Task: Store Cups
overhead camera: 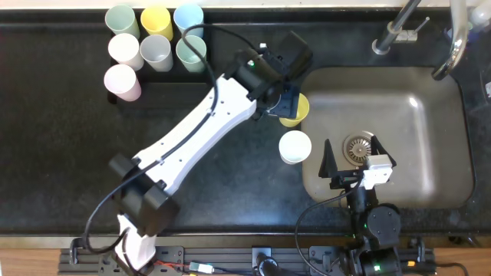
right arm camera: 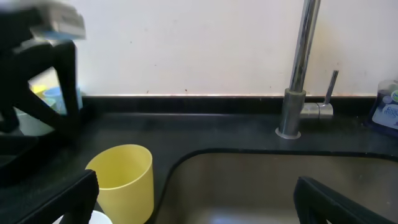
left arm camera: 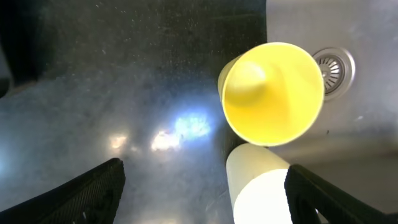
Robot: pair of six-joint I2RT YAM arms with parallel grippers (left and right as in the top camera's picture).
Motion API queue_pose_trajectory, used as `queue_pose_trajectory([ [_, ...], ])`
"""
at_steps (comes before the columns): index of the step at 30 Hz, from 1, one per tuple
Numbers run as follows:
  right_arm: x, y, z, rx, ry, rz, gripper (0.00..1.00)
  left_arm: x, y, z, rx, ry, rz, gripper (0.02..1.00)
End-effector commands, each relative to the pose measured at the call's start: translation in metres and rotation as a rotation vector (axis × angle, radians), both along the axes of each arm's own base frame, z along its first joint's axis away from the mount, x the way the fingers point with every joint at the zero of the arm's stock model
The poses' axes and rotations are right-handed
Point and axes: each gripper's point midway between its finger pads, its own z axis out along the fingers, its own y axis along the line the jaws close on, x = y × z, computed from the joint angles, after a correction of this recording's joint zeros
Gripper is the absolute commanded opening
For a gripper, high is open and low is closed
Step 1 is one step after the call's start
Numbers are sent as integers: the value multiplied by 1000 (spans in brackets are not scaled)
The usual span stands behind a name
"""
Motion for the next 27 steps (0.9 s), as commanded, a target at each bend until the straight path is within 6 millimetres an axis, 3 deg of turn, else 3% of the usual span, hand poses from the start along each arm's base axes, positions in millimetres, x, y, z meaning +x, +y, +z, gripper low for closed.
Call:
queue_pose_trajectory([
  [1,0,-1,-3,0,-2,-2,998,5,-10,-25,5,35,12,853],
  [10,0,-1,-3,0,-2,-2,998,25,-25,-63,-1,34,35,840],
  [16,0,-1,-3,0,-2,-2,998,30,-30,-77,-19,54,39,805],
  [19,0,-1,-3,0,-2,-2,998,32,-31,-77,-25,45,40,597],
  [21,0,-1,-3,0,-2,-2,998,35,-31,-77,-31,40,43,397],
  [23,0,-1,-3,0,-2,-2,998,37,-30,-76,-34,38,48,137],
  [27,0,-1,-3,0,-2,-2,998,39,-26,-72,-40,35,53,36],
])
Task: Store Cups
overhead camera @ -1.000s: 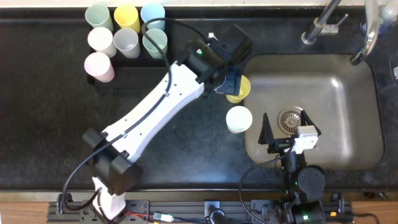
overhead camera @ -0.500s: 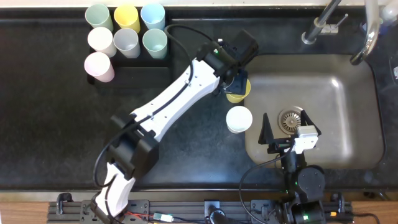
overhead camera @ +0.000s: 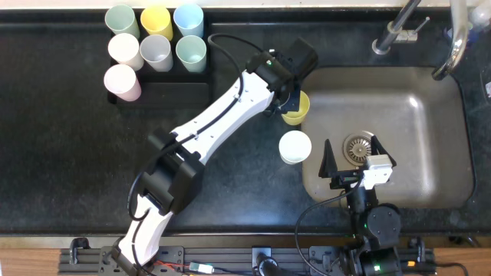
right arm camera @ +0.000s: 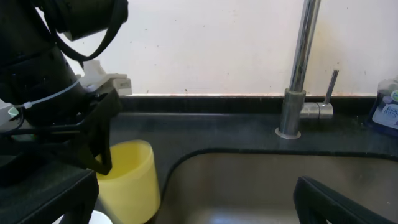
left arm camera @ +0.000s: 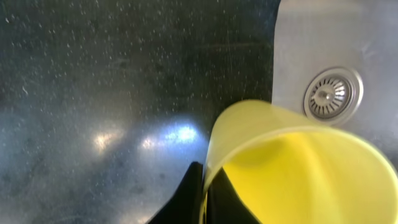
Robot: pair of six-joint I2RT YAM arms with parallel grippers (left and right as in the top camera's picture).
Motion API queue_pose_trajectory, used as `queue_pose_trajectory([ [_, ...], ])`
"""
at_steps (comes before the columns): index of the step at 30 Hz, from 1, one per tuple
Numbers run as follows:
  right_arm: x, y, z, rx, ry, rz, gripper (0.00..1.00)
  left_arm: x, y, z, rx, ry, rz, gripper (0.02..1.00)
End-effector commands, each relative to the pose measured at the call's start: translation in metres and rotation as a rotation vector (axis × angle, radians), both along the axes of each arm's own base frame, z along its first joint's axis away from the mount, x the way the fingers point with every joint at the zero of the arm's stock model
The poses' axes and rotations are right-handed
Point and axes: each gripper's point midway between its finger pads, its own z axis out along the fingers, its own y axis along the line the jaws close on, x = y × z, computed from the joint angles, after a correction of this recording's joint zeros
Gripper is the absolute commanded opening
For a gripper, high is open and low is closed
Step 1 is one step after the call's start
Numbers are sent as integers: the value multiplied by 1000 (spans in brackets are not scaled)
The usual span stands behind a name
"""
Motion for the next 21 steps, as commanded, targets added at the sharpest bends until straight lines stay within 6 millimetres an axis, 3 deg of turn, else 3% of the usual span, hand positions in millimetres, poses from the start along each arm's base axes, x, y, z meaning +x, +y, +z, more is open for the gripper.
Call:
queue_pose_trajectory([
  [1,0,-1,-3,0,-2,-2,996,5,5,6,-12,-2,16,36],
  [6,0,-1,-3,0,-2,-2,996,14,24,52,-44,-83,56,36],
  [7,0,-1,-3,0,-2,-2,998,21,39,83,-61,-146,92,36],
  [11,0,-1,-3,0,-2,-2,998,35,83,143,-135,-255,281,36],
  [15,0,-1,-3,0,-2,-2,996,45,142,194,-280,-299,619,36],
  [17,0,-1,-3,0,-2,-2,996,44,172,211,-293,-328,682,34],
  [19,0,-1,-3,0,-2,-2,998,35,202,215,-272,-310,766,36],
  [20,0,-1,-3,0,-2,-2,998,16,238,210,-220,-258,943,36],
  [21,0,-1,-3,0,-2,-2,998,6,252,206,-190,-231,1023,36],
])
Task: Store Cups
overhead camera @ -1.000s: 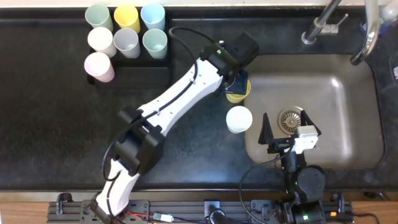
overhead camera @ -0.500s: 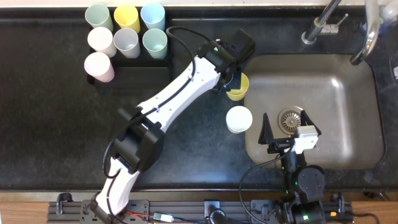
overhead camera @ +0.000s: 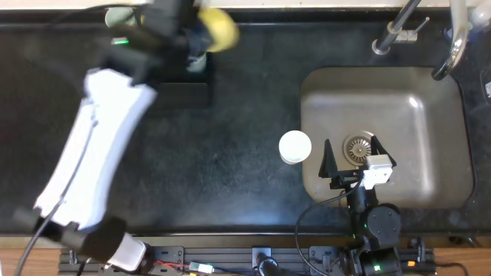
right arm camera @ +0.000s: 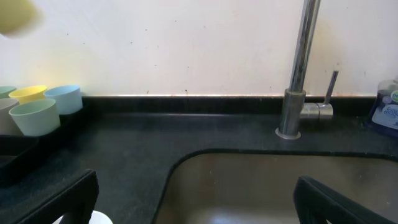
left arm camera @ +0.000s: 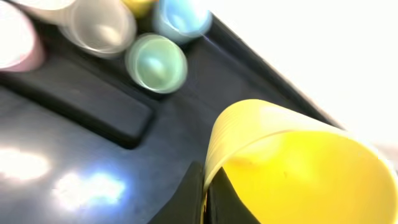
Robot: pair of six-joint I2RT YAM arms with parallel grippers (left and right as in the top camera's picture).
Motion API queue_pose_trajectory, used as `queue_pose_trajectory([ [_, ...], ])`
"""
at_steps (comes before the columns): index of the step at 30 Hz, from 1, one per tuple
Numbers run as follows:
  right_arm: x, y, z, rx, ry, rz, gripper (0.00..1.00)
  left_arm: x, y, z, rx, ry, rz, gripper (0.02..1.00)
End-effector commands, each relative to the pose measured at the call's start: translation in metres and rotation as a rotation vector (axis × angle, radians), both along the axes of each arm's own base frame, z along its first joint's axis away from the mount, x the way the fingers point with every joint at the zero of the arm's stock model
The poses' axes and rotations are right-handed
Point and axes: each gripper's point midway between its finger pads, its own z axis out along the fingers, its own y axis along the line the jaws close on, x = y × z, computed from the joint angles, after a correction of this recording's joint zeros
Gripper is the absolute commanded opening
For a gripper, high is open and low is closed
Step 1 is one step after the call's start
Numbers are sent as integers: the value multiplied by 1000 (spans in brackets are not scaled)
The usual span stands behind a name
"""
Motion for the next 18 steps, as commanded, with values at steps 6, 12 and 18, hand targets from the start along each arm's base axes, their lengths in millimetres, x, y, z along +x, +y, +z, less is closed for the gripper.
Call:
queue_pose_trajectory([
  [6,0,-1,-3,0,-2,-2,998,-79,104,-31,-7,311,668,36],
  [12,0,-1,-3,0,-2,-2,996,-76,115,-53,-6,343,756,36],
  [18,0,-1,-3,0,-2,-2,998,-66,124,-87,-16,426,799,36],
])
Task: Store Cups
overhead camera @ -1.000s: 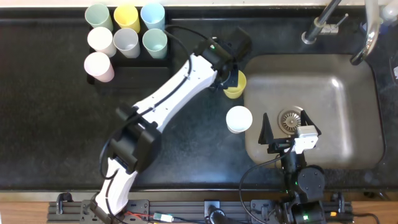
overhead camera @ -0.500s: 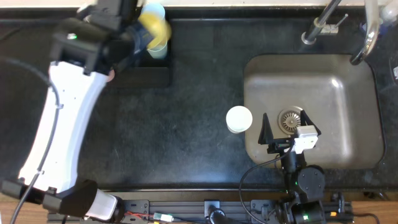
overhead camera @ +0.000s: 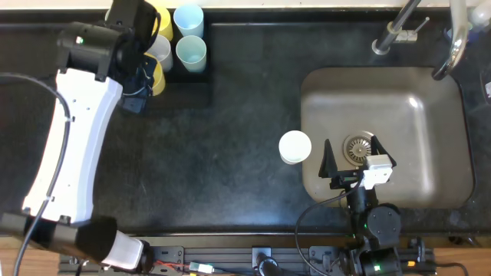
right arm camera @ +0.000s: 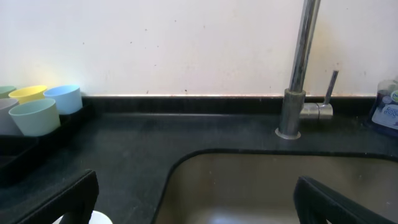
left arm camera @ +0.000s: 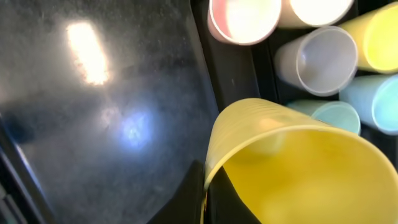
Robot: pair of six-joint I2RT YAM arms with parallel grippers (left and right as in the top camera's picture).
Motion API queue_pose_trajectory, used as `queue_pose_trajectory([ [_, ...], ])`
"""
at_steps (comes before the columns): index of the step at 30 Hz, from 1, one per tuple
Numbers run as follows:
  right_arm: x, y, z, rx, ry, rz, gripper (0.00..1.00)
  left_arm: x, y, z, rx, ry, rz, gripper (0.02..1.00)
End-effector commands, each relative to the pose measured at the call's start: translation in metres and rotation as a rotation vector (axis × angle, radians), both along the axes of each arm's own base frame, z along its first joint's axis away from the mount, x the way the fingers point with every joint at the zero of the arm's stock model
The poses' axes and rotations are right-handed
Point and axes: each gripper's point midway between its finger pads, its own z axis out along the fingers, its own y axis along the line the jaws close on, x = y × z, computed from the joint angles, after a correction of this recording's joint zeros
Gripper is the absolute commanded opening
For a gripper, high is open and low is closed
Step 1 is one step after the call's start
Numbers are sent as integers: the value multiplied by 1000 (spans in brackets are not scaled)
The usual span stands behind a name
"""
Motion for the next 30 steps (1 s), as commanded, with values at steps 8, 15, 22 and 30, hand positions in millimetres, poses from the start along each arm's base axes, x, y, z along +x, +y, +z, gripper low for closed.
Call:
queue_pose_trajectory([
  [8,0,-1,-3,-1,-1,-2,998,22,11,-60,-15,131,100,36],
  [15,0,-1,-3,-1,-1,-2,998,38,5,-90,-28,173,99,36],
  [22,0,-1,-3,-1,-1,-2,998,47,5,-112,-24,204,104,36],
  [30,0,-1,-3,-1,-1,-2,998,56,9,-123,-5,200,110,36],
])
